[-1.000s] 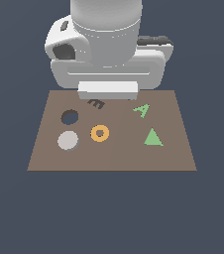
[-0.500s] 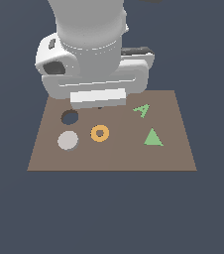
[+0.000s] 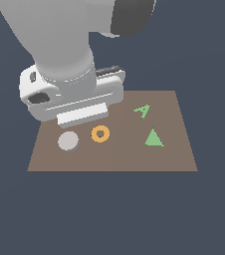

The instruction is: Insert a designated object into the corresponding slot on a board.

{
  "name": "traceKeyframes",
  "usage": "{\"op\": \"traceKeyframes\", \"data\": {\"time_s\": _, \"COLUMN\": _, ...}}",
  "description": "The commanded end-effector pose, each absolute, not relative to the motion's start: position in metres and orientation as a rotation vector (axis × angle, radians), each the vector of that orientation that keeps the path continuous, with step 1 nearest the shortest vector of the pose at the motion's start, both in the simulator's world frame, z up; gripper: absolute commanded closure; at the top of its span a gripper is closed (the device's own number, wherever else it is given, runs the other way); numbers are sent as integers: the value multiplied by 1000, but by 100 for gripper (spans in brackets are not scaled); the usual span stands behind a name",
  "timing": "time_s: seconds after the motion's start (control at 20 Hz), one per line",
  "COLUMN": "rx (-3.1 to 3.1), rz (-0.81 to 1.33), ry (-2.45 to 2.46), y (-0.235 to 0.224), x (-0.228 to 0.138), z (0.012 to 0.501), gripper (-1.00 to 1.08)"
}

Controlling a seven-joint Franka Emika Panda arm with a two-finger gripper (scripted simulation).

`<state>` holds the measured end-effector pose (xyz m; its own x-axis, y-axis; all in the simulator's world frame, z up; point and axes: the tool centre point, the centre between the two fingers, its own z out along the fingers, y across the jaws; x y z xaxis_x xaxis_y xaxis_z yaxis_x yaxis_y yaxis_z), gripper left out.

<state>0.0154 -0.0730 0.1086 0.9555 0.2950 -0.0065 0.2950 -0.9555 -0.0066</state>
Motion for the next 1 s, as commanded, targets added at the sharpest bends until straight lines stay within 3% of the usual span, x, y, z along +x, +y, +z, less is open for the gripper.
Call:
{"op": "traceKeyframes", "data": {"time_s": 0.0, "rx": -3085, "rz": 9, "ry": -565, "y": -86, "x": 21, "z": 98, "gripper": -92}}
{"op": "traceKeyframes", "data": {"time_s": 0.95, "rx": -2984, "rz": 0, "ry": -982, "y": -133, "x": 61, "z": 51, "gripper": -92}}
